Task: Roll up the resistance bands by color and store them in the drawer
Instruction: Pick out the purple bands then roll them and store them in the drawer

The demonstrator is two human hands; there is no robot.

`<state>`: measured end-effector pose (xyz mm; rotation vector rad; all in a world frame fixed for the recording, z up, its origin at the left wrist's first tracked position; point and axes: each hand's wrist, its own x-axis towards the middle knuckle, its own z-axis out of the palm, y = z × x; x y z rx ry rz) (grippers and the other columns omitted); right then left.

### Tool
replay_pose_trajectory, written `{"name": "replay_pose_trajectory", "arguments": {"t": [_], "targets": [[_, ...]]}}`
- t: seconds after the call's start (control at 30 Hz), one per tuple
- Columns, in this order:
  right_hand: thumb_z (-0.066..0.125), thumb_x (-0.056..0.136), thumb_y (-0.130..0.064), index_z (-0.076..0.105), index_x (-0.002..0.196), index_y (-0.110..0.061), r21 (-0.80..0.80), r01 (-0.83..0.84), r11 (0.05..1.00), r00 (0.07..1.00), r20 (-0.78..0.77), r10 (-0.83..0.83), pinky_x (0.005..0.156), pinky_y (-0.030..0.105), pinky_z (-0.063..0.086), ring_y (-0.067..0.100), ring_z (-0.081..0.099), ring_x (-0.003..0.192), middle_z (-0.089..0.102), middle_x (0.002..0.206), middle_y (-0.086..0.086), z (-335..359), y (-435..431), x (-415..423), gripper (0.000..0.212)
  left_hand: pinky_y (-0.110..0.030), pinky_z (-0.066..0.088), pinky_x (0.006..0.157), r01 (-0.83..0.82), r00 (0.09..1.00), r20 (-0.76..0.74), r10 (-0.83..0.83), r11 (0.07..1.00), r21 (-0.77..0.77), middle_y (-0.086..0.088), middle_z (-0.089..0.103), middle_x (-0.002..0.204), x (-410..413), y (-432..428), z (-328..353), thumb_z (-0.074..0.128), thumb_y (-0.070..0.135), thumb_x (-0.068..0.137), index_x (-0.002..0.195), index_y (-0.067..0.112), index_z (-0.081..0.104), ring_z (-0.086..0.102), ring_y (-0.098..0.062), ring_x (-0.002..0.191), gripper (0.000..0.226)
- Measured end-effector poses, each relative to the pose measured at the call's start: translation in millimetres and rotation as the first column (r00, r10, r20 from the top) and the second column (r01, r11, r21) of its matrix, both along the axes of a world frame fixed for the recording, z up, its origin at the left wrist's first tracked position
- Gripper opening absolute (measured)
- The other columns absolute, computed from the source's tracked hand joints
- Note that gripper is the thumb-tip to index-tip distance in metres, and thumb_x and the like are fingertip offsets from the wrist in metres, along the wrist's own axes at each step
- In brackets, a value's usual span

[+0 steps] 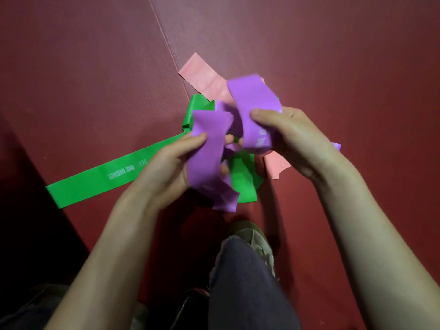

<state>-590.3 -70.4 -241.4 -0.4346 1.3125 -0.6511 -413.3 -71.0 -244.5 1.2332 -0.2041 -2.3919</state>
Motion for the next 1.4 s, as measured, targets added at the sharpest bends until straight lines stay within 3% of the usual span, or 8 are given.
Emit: {"name": "replay_pose_trajectory", "arguments": {"t": [0.13, 0.23, 0.43, 0.7, 0.83, 1.0, 1.2, 1.4], "targets": [[0.059, 0.084, -0.012, 0.069, 0.080, -0.012, -0.025, -0.351, 0.936, 0.935, -0.065, 0.348, 0.081, 0.027, 0.050, 0.009, 0.062, 0.077, 0.070, 0.073, -0.006, 0, 8, 9, 0.010, -0.023, 0.055, 0.052, -0.018, 0.999, -0.041, 0.018, 1.000, -0.003, -0.003, 0.073, 0.073, 1, -2, -4, 0.051, 0.018, 0.066, 0.074, 0.015, 0.075, 0.067, -0.014, 0.057, 0.025], [0.057, 0.085, -0.009, 0.067, 0.093, 0.001, 0.045, -0.395, 0.918, 0.912, -0.099, 0.397, 0.066, 0.015, 0.046, 0.006, 0.060, 0.072, 0.066, 0.079, 0.005, -6, 16, 14, 0.016, -0.020, 0.054, 0.052, -0.020, 1.000, 0.008, 0.021, 0.998, -0.060, -0.001, 0.072, 0.069, -3, -2, -6, 0.046, 0.015, 0.070, 0.075, 0.013, 0.074, 0.064, -0.012, 0.052, 0.028], [0.060, 0.079, 0.004, 0.057, 0.093, -0.017, 0.014, -0.302, 0.953, 0.948, -0.101, 0.302, 0.058, 0.012, 0.048, 0.002, 0.062, 0.065, 0.068, 0.071, -0.008, -14, 14, 15, 0.026, -0.022, 0.054, 0.053, -0.026, 0.996, 0.086, 0.033, 0.996, -0.087, -0.007, 0.069, 0.073, -8, 7, -15, 0.039, 0.007, 0.088, 0.100, 0.005, 0.058, 0.061, -0.015, 0.056, 0.022], [0.044, 0.081, -0.021, 0.061, 0.090, -0.009, 0.262, 0.093, 0.961, 0.916, 0.356, -0.186, 0.052, 0.024, 0.051, 0.017, 0.062, 0.060, 0.068, 0.072, 0.005, -13, -1, 18, 0.022, -0.022, 0.053, 0.047, -0.001, 0.977, 0.209, 0.036, 0.986, -0.166, -0.001, 0.070, 0.067, -10, 8, -17, 0.044, 0.008, 0.089, 0.095, 0.009, 0.058, 0.063, -0.013, 0.052, 0.016], [0.046, 0.090, -0.031, 0.058, 0.092, -0.011, 0.251, 0.204, 0.946, 0.960, 0.136, -0.243, 0.054, 0.020, 0.043, 0.014, 0.055, 0.063, 0.060, 0.073, 0.004, -22, -7, 23, 0.023, -0.023, 0.056, 0.052, 0.085, 0.964, 0.264, -0.024, 0.972, -0.220, 0.001, 0.070, 0.063, -10, 8, -12, 0.041, 0.005, 0.091, 0.095, 0.011, 0.058, 0.064, -0.011, 0.050, 0.018], [0.050, 0.087, -0.004, 0.056, 0.066, -0.020, -0.136, 0.254, 0.957, 0.896, -0.339, -0.286, 0.045, 0.012, 0.037, -0.001, 0.046, 0.044, 0.055, 0.048, -0.012, -17, -9, 26, 0.027, -0.032, 0.054, 0.070, 0.071, 0.936, 0.350, 0.030, 0.959, -0.273, -0.003, 0.070, 0.073, -17, 12, -14, 0.041, 0.003, 0.091, 0.098, 0.010, 0.058, 0.064, -0.017, 0.061, 0.020], [0.047, 0.089, -0.001, 0.057, 0.087, -0.020, -0.291, 0.382, 0.877, 0.875, -0.191, -0.444, 0.055, 0.011, 0.045, -0.002, 0.054, 0.054, 0.064, 0.057, -0.013, 5, 15, 27, 0.021, -0.034, 0.056, 0.072, -0.219, 0.852, 0.401, 0.337, 0.925, -0.311, 0.003, 0.071, 0.074, -25, 10, -18, 0.038, 0.001, 0.092, 0.112, 0.006, 0.051, 0.065, -0.014, 0.061, 0.024], [0.051, 0.088, -0.003, 0.053, 0.100, -0.016, -0.202, 0.244, 0.948, 0.966, -0.030, -0.255, 0.053, 0.008, 0.045, -0.006, 0.056, 0.051, 0.064, 0.053, -0.014, 9, 25, 43, 0.018, -0.017, 0.052, 0.066, -0.223, 0.846, 0.395, 0.359, 0.910, -0.349, 0.008, 0.068, 0.078, -32, 10, -18, 0.044, -0.003, 0.089, 0.106, 0.010, 0.056, 0.062, -0.001, 0.065, 0.025]]}}
